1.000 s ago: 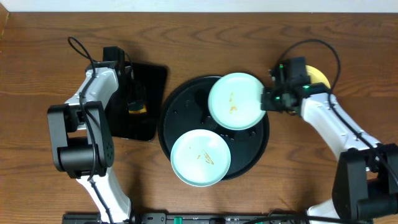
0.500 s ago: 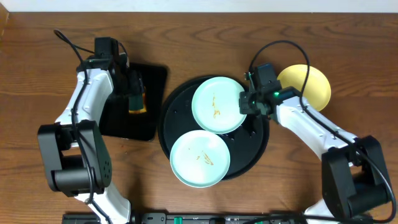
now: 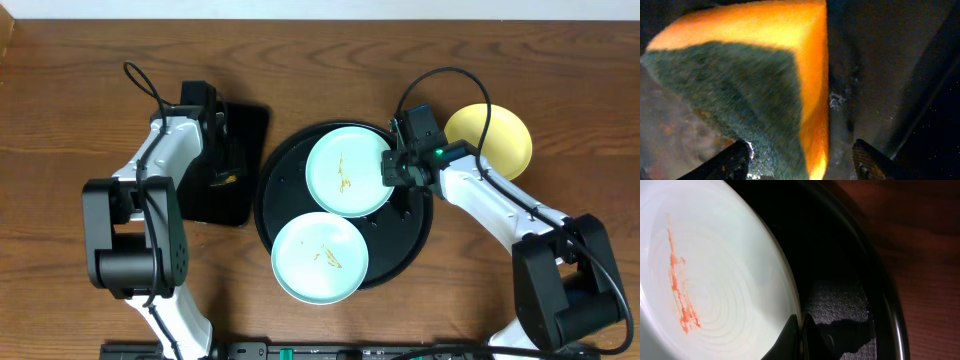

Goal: Clean dirty plates on tray and stack at the side
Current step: 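Hold the pale green plate while the left gripper picks up the sponge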

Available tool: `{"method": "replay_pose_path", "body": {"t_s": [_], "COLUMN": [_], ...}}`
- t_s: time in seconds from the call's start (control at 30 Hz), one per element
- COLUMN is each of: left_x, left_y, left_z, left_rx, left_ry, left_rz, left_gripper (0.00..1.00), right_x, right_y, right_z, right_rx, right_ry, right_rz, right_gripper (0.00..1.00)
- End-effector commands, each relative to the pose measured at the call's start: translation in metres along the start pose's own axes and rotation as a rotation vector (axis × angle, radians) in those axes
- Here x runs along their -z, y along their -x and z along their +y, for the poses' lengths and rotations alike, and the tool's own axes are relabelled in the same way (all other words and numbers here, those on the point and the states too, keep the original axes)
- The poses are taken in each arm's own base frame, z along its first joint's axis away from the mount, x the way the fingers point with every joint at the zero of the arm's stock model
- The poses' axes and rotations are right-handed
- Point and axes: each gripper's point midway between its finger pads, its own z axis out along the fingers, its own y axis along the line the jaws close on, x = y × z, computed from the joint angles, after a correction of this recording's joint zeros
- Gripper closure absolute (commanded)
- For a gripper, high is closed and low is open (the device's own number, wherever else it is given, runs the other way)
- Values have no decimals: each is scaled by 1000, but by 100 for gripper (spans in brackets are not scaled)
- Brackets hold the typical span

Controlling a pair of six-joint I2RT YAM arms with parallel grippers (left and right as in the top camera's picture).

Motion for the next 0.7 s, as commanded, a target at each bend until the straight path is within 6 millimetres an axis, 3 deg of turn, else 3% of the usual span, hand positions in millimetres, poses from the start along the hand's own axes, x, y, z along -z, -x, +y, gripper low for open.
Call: {"method": "replay_pose_path", "body": {"t_s": [0.0,0.13,0.27,0.3,0.53,0.57,0.63,0.67], "left_x": [-20,-25,-29,-29,-17,-13,-1,5], "left_y": [-14,-16,-10,-8,-3,-1,3,4], "left_z": [8,15,16,16,17,17,16,15], "left_rx": [9,9,12,12,20,21,21,20], "left_ry": [37,72,79,78,76,73,68,66], "left_rz": [65,75,45,39,7,-4,-32,-43], "left_gripper": [34,41,92,92,92,86,46,41], "right_x": [0,0,0,0,0,0,0,0], "right_y": [3,3,3,3,1,1,1,1], "right_z": [6,5,6,5,5,5,5,5], "right_rx": [3,4,3,3,11,11,11,11], "right_ry": [-2,-2,-2,-2,-5,-5,-5,-4], "right_rz": [-6,-5,-5,-5,2,2,2,2], "right_gripper": [99,99,99,99,99,99,99,99]}}
